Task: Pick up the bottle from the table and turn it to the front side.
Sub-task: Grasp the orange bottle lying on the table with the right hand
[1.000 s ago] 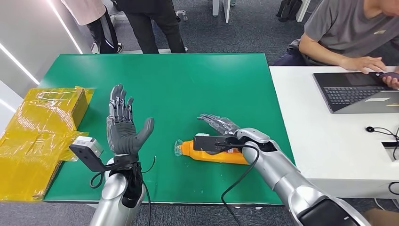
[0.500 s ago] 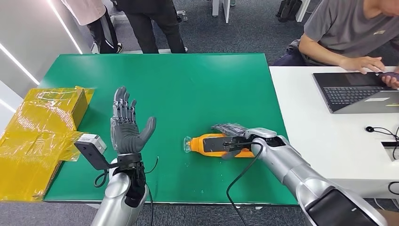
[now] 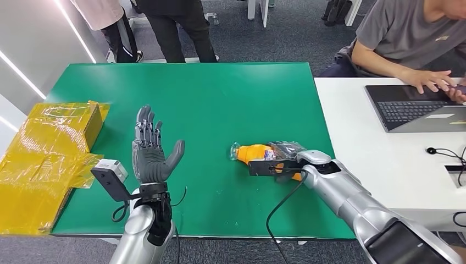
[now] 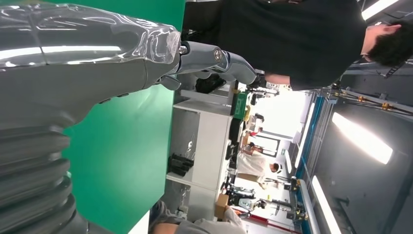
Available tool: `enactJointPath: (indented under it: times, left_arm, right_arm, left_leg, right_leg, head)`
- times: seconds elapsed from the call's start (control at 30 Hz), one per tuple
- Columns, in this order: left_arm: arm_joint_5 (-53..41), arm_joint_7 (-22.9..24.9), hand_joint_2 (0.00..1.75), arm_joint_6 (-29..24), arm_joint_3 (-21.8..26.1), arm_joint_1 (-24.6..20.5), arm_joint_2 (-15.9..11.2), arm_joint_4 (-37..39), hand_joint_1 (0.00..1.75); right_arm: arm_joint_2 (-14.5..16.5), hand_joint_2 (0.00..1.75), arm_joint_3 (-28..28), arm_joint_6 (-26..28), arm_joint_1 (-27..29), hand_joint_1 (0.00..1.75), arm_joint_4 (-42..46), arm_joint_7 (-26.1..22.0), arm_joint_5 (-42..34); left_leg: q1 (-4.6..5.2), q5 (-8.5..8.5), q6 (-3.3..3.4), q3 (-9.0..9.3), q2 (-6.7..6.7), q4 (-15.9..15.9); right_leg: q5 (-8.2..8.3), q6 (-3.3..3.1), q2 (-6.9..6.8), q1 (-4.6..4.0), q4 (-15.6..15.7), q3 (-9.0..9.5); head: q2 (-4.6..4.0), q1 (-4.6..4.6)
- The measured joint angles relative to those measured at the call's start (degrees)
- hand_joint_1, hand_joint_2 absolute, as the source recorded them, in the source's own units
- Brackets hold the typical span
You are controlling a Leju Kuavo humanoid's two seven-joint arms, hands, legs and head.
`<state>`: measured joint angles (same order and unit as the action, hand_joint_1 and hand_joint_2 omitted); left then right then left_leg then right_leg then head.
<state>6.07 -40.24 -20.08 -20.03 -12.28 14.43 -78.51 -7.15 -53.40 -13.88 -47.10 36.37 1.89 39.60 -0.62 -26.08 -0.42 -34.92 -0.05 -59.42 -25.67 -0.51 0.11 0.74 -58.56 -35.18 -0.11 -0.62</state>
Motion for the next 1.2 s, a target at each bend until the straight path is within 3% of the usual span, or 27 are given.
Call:
enactJointPath:
  times: [0.47, 1.2]
  left_arm:
    - [-1.58, 0.07, 1.75, -1.29, -0.09, 2.69, 0.0, -0.89, 0.0]
    - [-1.2, 0.7, 1.75, -1.42, -0.1, 3.03, -0.07, -0.9, 0.0]
  right_arm:
    - [-0.19, 1.75, 0.72, 10.27, 1.73, 0.0, 4.48, 4.9, 8.22]
    - [-3.79, 1.75, 3.59, -1.77, 2.61, 0.0, 5.53, 3.06, 8.99]
  left_leg:
    - [-0.01, 0.01, 0.01, -0.01, 0.0, 0.01]
    - [0.0, 0.04, 0.06, 0.01, 0.0, -0.01]
  right_leg:
    - [0.0, -0.01, 0.0, 0.0, -0.02, -0.01]
    - [0.04, 0.04, -0.02, 0.0, 0.0, 0.04]
  head:
    - [0.0, -0.01]
    - [0.0, -0.01]
